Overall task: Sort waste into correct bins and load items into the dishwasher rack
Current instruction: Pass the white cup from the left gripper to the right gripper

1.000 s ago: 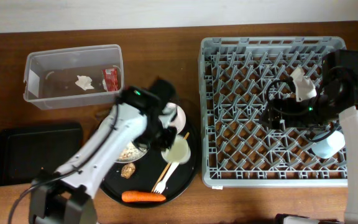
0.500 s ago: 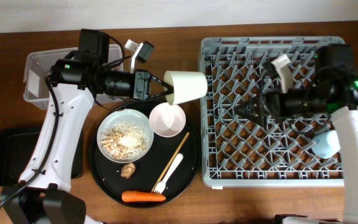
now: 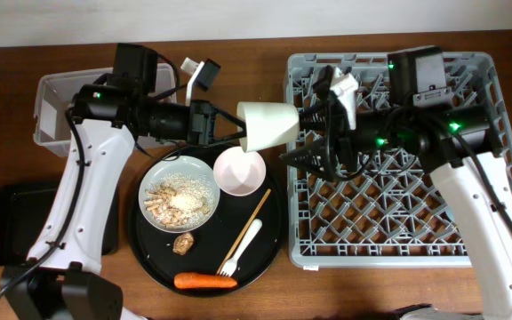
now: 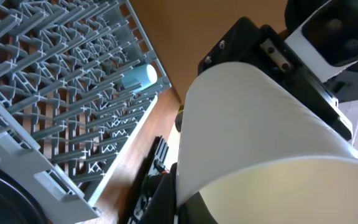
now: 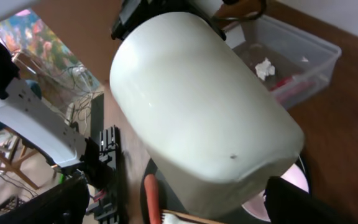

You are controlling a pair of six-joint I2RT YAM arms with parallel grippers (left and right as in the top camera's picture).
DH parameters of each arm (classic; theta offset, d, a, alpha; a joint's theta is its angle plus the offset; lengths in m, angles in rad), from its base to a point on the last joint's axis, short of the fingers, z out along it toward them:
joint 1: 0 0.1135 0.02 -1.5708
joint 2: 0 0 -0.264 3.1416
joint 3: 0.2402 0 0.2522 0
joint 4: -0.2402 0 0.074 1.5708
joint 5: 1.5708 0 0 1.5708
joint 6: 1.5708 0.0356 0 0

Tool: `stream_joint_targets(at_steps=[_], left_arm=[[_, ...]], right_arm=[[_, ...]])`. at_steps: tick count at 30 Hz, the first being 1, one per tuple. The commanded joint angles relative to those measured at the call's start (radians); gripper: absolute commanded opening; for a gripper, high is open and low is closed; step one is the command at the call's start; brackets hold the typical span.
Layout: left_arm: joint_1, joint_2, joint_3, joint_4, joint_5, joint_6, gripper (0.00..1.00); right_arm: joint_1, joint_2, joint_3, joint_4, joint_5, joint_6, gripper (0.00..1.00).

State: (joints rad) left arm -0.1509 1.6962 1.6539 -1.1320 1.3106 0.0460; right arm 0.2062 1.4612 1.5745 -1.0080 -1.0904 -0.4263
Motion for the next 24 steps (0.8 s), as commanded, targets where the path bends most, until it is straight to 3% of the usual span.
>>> stream_joint_targets(at_steps=[1,7,12,24], left_arm=[[-0.029,-0.008,0.013,-0.005,0.038,0.022,0.0],[-0.031,-0.008,0.013,-0.005,0.055,-0.035,0.0],[-0.031,-0.008,0.013,0.029,0.264,-0.047,0.0],[-0.031,-0.008,0.013,0.029,0.188,-0.06,0.0]], right_arm=[[0.037,0.0,0.005,0.024,-0.07,-0.011,0.95],[0.069,0.0,0.005,0.048,-0.079,-0.015,0.96],[0.07,0.011,0.005,0.068,-0.057,-0.015,0.96],[0.049,0.018,0.006,0.101,0.154,-0.014,0.99]])
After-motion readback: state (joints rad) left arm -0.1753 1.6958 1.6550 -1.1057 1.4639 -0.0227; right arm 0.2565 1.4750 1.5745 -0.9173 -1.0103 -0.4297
